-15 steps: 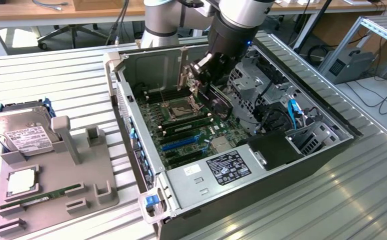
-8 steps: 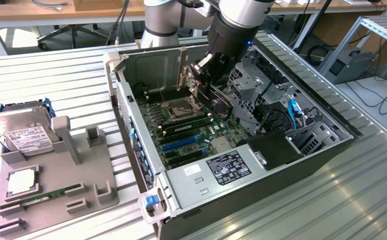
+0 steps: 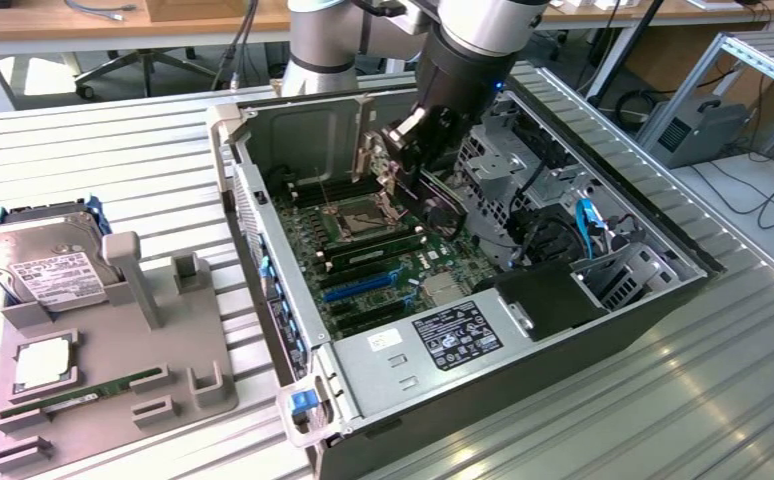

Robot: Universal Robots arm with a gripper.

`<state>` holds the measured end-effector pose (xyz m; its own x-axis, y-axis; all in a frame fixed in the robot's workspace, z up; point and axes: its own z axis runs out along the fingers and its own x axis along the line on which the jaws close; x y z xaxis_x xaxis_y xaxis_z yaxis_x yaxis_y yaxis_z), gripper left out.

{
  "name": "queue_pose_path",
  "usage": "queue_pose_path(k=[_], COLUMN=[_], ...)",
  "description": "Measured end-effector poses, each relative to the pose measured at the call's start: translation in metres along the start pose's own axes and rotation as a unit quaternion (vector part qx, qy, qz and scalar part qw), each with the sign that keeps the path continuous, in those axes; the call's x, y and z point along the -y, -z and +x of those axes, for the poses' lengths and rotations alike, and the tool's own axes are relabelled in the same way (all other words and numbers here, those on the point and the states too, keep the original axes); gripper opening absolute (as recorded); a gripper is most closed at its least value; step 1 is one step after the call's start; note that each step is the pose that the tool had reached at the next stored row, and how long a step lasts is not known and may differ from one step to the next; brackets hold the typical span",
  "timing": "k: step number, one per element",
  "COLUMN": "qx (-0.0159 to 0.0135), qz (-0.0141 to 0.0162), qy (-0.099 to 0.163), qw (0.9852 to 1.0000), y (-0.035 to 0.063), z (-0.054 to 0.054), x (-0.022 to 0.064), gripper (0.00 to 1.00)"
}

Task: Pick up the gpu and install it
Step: 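Insert the gpu into the slot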

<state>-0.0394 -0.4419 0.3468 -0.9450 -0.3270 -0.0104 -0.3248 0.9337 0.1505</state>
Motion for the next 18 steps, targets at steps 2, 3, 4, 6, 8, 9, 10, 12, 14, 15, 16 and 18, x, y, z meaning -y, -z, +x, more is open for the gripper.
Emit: queue_pose_path(k=[2, 3, 4, 6, 8, 9, 10, 12, 14, 15, 16, 18], qx=[-0.0003, -0.0005, -0.0007, -0.0011, -0.0017, -0.0019, -0.0021, -0.0026, -0.003, -0.0032, -0.0034, -0.0037], qz=[0.0, 0.0, 0.0, -0.0001, -0.0001, -0.0001, -0.0001, -0.0002, -0.0002, -0.0002, -0.0002, -0.0002], qy=[0.002, 0.003, 0.005, 0.007, 0.011, 0.013, 0.014, 0.017, 0.019, 0.021, 0.022, 0.024], qw=[1.0, 1.0, 1.0, 1.0, 0.9999, 0.9999, 0.9999, 0.9999, 0.9998, 0.9998, 0.9998, 0.9997], y=[0.0, 0.0, 0.0, 0.0, 0.0, 0.0, 0.0, 0.0, 0.0, 0.0, 0.0, 0.0], z=[0.0, 0.0, 0.0, 0.0, 0.0, 0.0, 0.0, 0.0, 0.0, 0.0, 0.0, 0.0], x=[0.0, 0.0, 0.0, 0.0, 0.0, 0.0, 0.0, 0.0, 0.0, 0.0, 0.0, 0.0], gripper=[0.27, 0.27, 0.27, 0.27, 0.27, 0.27, 0.27, 0.27, 0.27, 0.27, 0.27, 0.27])
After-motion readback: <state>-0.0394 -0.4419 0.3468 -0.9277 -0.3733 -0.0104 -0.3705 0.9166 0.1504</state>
